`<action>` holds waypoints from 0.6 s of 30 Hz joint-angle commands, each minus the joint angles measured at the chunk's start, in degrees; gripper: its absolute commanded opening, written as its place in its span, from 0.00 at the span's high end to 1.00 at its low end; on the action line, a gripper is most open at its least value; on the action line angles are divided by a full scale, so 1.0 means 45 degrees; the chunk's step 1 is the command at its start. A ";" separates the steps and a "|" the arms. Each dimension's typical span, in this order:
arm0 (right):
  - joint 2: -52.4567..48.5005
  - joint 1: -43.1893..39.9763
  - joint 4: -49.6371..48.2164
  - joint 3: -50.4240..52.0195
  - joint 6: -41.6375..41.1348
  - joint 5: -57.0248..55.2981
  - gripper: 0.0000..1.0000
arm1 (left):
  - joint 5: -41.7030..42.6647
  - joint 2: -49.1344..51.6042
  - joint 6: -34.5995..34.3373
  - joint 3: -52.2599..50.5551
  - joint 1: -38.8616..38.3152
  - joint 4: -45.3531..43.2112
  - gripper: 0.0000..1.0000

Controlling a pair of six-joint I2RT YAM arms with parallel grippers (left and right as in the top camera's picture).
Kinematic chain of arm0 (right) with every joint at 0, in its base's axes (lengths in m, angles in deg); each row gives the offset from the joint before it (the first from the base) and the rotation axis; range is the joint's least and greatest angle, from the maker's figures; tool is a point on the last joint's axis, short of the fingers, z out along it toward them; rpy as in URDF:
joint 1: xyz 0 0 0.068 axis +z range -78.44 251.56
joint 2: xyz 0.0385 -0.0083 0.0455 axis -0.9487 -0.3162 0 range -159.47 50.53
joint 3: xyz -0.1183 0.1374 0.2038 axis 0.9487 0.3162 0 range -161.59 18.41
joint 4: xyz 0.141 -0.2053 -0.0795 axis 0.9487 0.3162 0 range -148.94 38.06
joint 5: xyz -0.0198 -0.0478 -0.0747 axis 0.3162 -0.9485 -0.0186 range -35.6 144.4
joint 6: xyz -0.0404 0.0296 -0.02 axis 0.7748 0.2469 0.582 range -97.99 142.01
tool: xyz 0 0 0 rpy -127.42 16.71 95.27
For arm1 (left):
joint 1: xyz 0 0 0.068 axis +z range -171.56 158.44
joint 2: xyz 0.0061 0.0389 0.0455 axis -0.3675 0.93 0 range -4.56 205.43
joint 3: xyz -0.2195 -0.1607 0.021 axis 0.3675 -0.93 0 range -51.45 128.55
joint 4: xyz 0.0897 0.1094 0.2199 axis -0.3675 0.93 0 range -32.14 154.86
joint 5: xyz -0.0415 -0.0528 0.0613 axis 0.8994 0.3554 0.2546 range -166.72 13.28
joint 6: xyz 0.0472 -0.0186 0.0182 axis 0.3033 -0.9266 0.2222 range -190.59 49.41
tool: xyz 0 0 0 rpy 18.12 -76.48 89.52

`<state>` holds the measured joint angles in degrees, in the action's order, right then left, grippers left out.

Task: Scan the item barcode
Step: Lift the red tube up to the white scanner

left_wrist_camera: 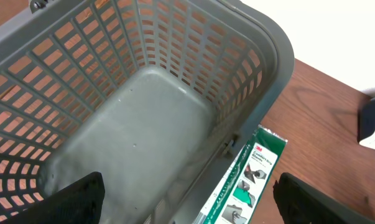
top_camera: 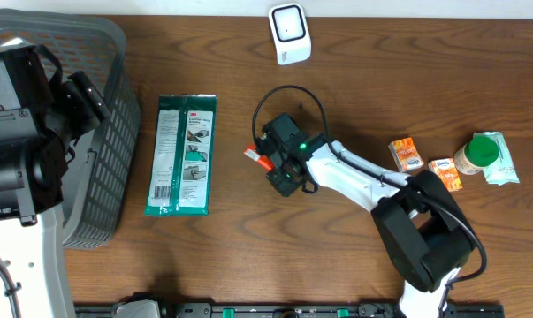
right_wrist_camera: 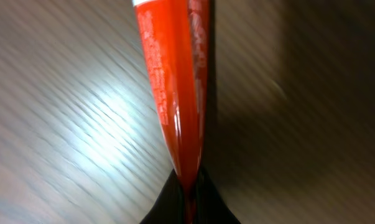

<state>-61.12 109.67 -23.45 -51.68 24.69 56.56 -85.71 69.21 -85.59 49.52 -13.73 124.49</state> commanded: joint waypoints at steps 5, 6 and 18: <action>0.2375 0.0831 0.1515 -0.1472 0.0544 -0.5969 0.99 | -0.0117 -0.0010 -0.0019 0.0087 0.0053 0.0000 0.12; 0.2569 0.0918 0.1690 -0.1579 0.0840 -0.6067 0.99 | -0.0112 -0.0010 -0.0019 0.0087 0.0053 0.0000 0.12; 0.3211 -0.0189 0.7014 -0.7645 0.1127 -0.6450 0.99 | -0.0112 -0.0010 -0.0019 0.0087 0.0053 0.0000 0.12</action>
<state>-46.32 111.05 5.53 -76.99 29.15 29.76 -85.71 69.21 -85.59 49.52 -13.73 124.49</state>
